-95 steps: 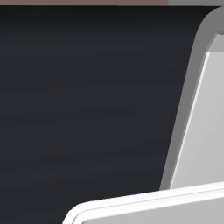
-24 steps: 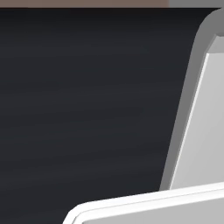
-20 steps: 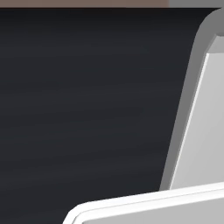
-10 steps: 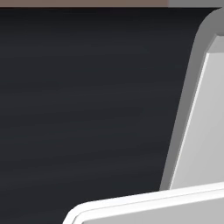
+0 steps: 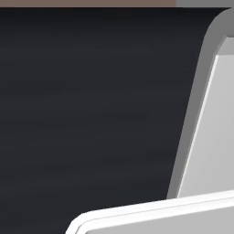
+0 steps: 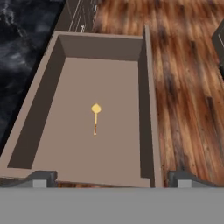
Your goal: Organize the utensils by type. Pick up the wooden spoons from the counter and place them in the open cabinet. Then pick up the metallic utensils from the counter and place them in the open drawer.
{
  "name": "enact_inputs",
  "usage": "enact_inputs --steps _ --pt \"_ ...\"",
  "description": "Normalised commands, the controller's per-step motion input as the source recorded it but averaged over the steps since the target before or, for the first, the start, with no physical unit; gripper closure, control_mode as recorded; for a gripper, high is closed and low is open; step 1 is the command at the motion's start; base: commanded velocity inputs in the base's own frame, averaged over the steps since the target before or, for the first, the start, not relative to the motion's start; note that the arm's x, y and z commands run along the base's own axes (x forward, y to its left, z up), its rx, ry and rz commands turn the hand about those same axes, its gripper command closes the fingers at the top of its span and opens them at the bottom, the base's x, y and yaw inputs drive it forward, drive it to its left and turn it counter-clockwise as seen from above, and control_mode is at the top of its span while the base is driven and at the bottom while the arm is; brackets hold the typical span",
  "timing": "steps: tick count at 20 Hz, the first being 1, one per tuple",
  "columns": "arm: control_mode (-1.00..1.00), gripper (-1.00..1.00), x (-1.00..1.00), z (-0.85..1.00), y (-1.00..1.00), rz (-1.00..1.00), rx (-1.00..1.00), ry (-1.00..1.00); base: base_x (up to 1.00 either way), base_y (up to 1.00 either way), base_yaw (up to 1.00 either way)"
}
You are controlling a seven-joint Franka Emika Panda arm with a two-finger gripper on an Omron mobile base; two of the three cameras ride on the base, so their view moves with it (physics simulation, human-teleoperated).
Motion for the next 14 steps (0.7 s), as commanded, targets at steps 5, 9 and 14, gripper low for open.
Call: enact_inputs --steps 5,9,14 --pt "-1.0 -1.0 -0.47 1.0 -0.17 0.0 0.0 -0.03 0.0 0.0 0.0" --pt "-1.0 -1.0 -0.52 0.59 -0.22 0.0 0.0 0.0 0.0 0.0 0.0" --pt "-1.0 -1.0 -0.41 -0.04 -0.11 0.01 0.0 -0.03 0.0 0.0 0.0"
